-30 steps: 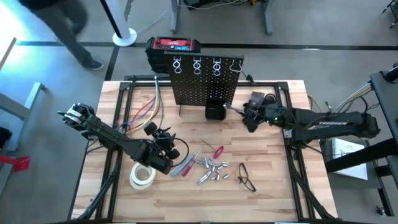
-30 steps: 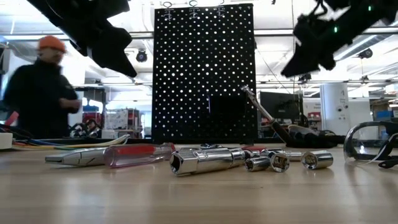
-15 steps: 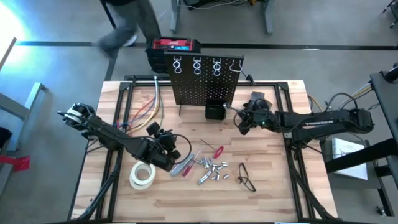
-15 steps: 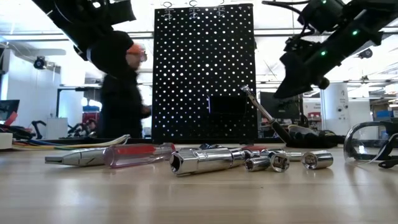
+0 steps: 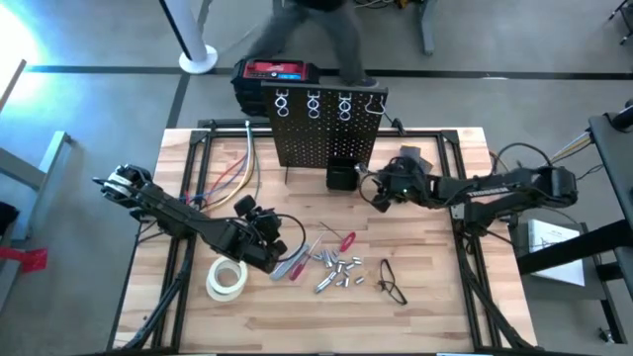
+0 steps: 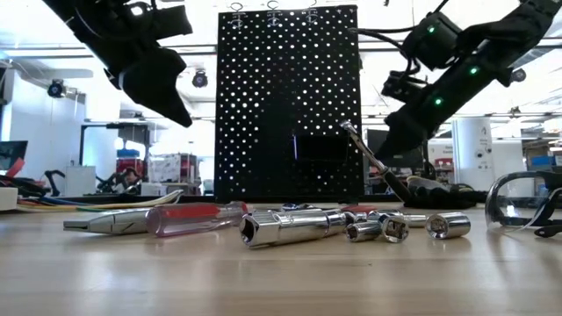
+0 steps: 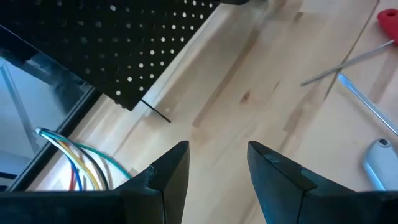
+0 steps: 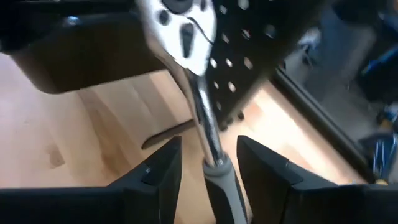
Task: Hang tools onto peg board
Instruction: Hang the ratchet wrench on the peg board
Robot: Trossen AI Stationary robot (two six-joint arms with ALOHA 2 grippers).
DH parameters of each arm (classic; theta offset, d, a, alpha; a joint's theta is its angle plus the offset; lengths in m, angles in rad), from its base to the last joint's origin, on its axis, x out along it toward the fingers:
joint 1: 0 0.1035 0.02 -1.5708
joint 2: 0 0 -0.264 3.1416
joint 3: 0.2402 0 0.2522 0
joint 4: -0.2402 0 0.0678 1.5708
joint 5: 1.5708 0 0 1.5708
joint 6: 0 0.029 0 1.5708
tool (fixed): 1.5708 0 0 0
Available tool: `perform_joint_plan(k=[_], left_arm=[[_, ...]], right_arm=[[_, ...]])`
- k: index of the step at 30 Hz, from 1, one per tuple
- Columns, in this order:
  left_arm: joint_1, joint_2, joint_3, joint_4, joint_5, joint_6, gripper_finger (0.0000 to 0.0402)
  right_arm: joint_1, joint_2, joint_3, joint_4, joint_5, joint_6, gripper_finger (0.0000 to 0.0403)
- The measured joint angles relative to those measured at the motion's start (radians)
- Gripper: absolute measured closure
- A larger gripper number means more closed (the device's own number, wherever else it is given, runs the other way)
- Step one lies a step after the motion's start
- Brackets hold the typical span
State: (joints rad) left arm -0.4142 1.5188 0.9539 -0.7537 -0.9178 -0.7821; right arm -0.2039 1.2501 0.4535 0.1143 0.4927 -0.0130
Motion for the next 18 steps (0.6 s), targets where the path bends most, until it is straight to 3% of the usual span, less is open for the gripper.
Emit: perform_joint_plan(k=[5, 11, 14, 18], left_arm=[[0.0, 0.0, 0.0, 0.003, -0.006, 0.012, 0.0248], [0.0, 0.0, 0.0, 0.003, -0.007, 0.017, 0.0248], [0.003, 0.0, 0.0, 0.004, -0.014, 0.03, 0.0248], [0.004, 0.0, 0.0, 0.005, -0.015, 0.041, 0.0248]], right_arm=[[-0.002, 0.081, 0.008, 0.102, 0.006, -0.136, 0.0225], [-0.009, 0.147, 0.035, 0.152, 0.031, -0.139, 0.0218], [-0.013, 0.167, 0.048, 0.152, 0.033, -0.112, 0.0255], [-0.013, 0.165, 0.052, 0.151, 0.036, -0.102, 0.0352]])
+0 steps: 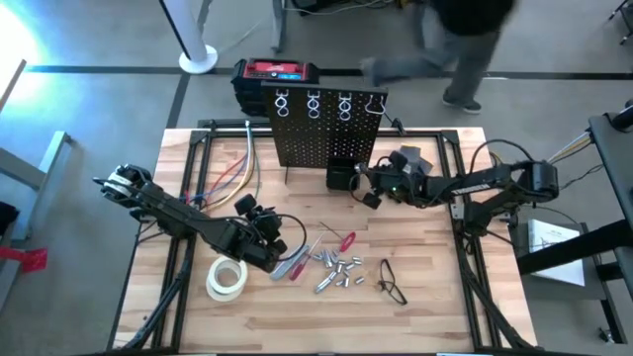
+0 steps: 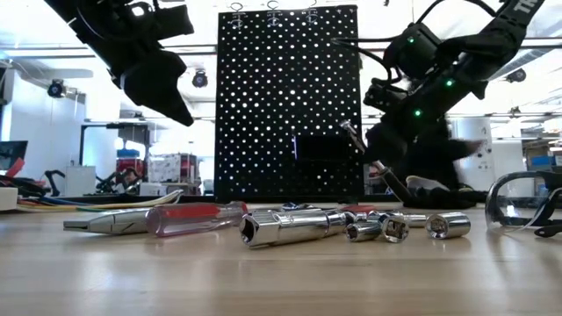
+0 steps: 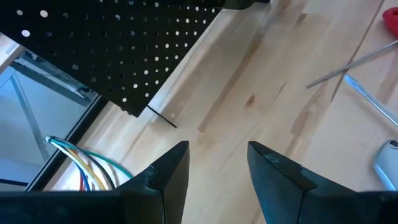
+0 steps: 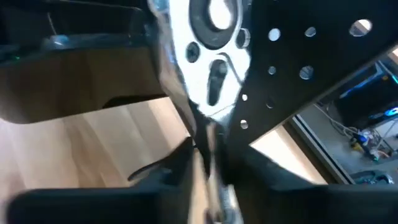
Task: Hang tools onto peg board
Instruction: Hang the ratchet wrench on the peg board
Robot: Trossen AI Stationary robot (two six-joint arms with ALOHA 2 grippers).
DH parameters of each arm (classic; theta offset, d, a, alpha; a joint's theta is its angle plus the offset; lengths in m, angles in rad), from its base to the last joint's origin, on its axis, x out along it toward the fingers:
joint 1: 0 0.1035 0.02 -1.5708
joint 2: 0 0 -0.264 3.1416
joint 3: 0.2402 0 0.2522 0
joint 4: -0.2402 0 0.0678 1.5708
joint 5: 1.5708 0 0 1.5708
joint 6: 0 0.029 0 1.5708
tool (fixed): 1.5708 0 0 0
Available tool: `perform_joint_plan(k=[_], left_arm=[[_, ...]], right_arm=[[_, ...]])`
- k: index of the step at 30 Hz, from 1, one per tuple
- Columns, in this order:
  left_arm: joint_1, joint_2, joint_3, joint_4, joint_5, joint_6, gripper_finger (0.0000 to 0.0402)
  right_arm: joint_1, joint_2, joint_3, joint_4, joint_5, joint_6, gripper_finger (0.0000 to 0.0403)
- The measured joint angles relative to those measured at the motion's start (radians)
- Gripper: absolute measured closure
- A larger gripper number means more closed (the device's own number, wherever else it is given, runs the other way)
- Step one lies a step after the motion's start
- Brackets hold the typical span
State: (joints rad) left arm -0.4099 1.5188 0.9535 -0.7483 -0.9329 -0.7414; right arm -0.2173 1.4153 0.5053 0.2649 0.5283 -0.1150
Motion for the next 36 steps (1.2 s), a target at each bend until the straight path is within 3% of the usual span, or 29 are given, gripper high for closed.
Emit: perform_joint_plan(k=[2, 11, 19, 24, 28, 36], left_arm=[[0.0, 0.0, 0.0, 0.0, 0.0, 0.0, 0.0248], [0.0, 0.0, 0.0, 0.003, 0.0, -0.003, 0.0248], [0.0, -0.001, 0.034, 0.004, 0.0, -0.026, 0.0248], [0.0, -0.001, 0.052, 0.008, -0.003, -0.009, 0.0248], [0.0, -0.001, 0.057, 0.049, -0.07, 0.011, 0.0248], [0.001, -0.001, 0.112, 0.176, -0.08, 0.323, 0.0248]], right_arm=[[-0.001, -0.005, 0.0, -0.002, 0.004, 0.003, 0.0378], [0.012, -0.078, -0.002, -0.008, -0.033, 0.074, 0.0379], [0.076, -0.348, -0.002, -0.067, -0.081, 0.096, 0.0379], [0.101, -0.525, -0.002, -0.102, -0.199, 0.156, 0.0379], [0.11, -0.601, -0.002, -0.152, -0.297, 0.196, 0.0379], [0.139, -0.647, -0.002, -0.089, -0.373, 0.211, 0.0379]])
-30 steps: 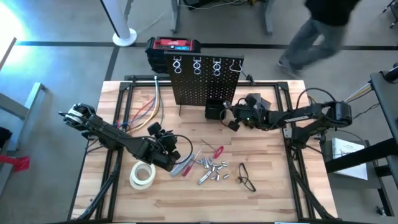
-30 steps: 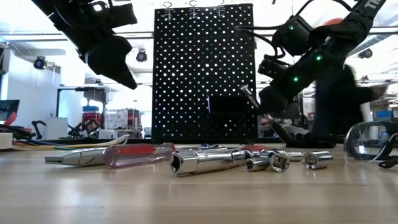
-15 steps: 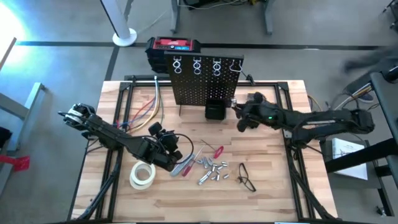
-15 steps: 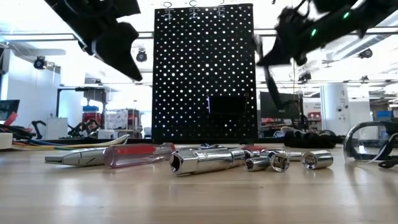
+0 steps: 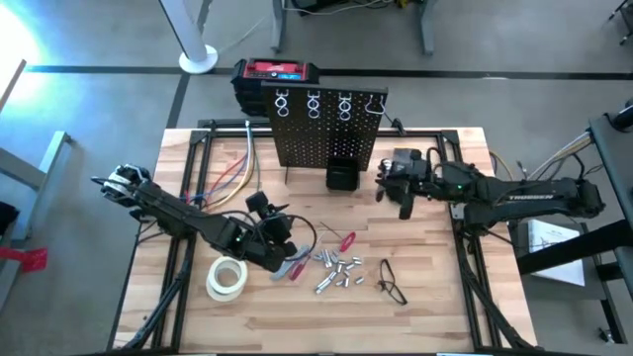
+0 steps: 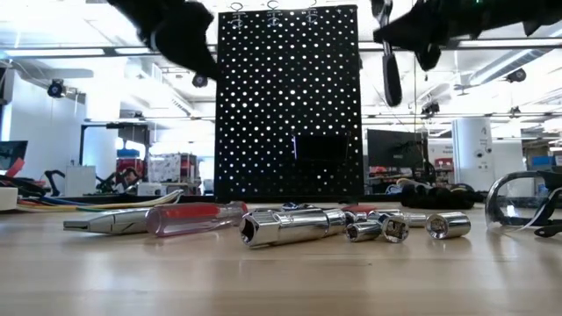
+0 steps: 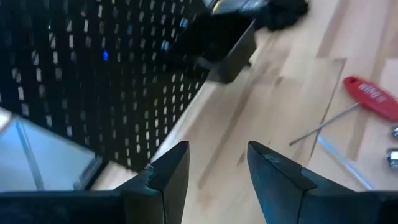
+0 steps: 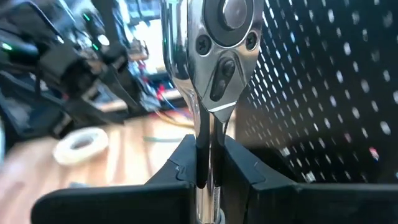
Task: Hang tools onto peg board
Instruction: Hang the ratchet wrench on the peg board
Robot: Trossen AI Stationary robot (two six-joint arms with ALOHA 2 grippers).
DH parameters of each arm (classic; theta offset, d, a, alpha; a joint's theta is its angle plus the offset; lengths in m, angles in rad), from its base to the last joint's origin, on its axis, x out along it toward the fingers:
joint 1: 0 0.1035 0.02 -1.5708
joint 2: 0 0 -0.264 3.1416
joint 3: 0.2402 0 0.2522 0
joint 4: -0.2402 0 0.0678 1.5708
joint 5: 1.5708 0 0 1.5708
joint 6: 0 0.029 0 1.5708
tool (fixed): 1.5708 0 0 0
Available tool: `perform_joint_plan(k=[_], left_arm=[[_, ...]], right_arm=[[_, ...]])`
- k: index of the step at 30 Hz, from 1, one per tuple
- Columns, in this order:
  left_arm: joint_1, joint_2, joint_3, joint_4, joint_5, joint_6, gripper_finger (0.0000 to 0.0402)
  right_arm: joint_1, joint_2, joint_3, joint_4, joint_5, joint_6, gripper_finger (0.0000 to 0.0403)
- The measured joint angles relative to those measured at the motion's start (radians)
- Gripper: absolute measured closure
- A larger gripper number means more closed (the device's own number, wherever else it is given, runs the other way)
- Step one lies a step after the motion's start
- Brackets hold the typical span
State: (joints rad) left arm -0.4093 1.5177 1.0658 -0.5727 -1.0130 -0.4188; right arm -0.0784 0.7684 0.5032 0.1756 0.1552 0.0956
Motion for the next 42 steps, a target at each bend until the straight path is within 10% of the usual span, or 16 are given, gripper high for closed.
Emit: perform_joint_plan(k=[25, 42], left_arm=[[0.008, 0.0, 0.058, 0.009, -0.077, -0.047, 0.0248], [0.007, 0.0, -0.015, -0.012, -0.057, -0.172, 0.0248]], right_arm=[[-0.026, 0.25, 0.703, 0.023, 0.246, -0.449, 0.0379], [-0.14, 0.466, 0.96, -0.202, 0.448, -0.25, 0.0379]])
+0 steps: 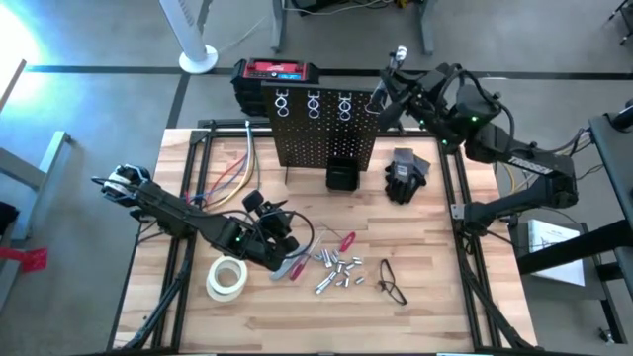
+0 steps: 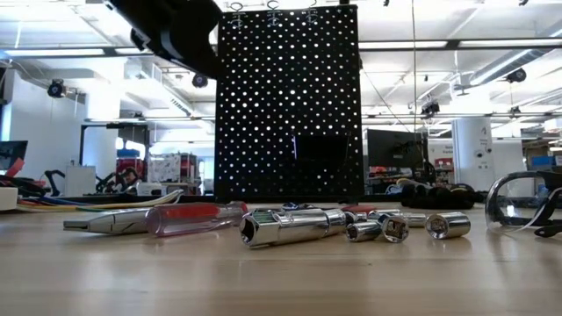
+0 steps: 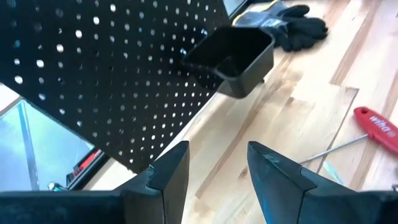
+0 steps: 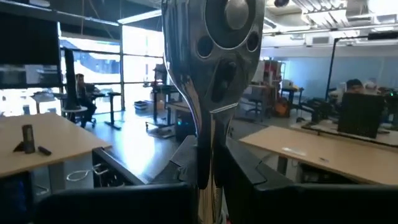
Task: Hang tools onto peg board
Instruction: Hang the ratchet wrench on the peg board
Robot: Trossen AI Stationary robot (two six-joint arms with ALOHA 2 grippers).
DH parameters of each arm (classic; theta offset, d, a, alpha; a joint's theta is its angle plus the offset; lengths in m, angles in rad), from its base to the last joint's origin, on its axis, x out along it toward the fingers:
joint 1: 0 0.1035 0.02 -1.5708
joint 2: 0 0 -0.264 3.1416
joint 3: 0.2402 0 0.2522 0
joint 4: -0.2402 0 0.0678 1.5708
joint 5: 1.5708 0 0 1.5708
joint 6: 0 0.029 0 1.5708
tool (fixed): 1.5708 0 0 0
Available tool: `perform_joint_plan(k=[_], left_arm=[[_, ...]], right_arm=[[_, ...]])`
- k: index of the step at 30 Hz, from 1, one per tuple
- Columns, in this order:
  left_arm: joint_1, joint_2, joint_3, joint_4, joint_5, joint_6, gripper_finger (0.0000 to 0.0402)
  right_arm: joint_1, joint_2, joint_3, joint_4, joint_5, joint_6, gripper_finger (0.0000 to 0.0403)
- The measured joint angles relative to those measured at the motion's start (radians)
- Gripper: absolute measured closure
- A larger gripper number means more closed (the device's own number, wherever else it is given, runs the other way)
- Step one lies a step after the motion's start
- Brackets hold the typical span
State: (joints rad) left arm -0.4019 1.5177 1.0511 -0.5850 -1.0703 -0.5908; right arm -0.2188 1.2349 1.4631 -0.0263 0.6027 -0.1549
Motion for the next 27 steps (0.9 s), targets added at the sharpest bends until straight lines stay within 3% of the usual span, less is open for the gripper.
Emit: perform_joint_plan(k=[6, 20, 24, 27], left_arm=[[0.0, 0.0, -0.02, 0.001, 0.001, -0.021, 0.0248], [0.0, 0.0, -0.045, 0.019, 0.001, -0.052, 0.0248], [0.007, 0.0, -0.056, 0.102, -0.023, -0.046, 0.0248], [0.033, 0.007, -0.064, 0.257, -0.078, 0.059, 0.0248]], right_arm=[[-0.004, 0.013, -0.001, -0.064, 0.054, 0.054, 0.0379], [-0.005, 0.038, -0.007, -0.267, 0.051, 0.12, 0.0379], [-0.005, 0.039, -0.013, -0.308, 0.051, 0.134, 0.0379], [-0.004, 0.039, -0.013, -0.344, 0.046, 0.154, 0.0379]])
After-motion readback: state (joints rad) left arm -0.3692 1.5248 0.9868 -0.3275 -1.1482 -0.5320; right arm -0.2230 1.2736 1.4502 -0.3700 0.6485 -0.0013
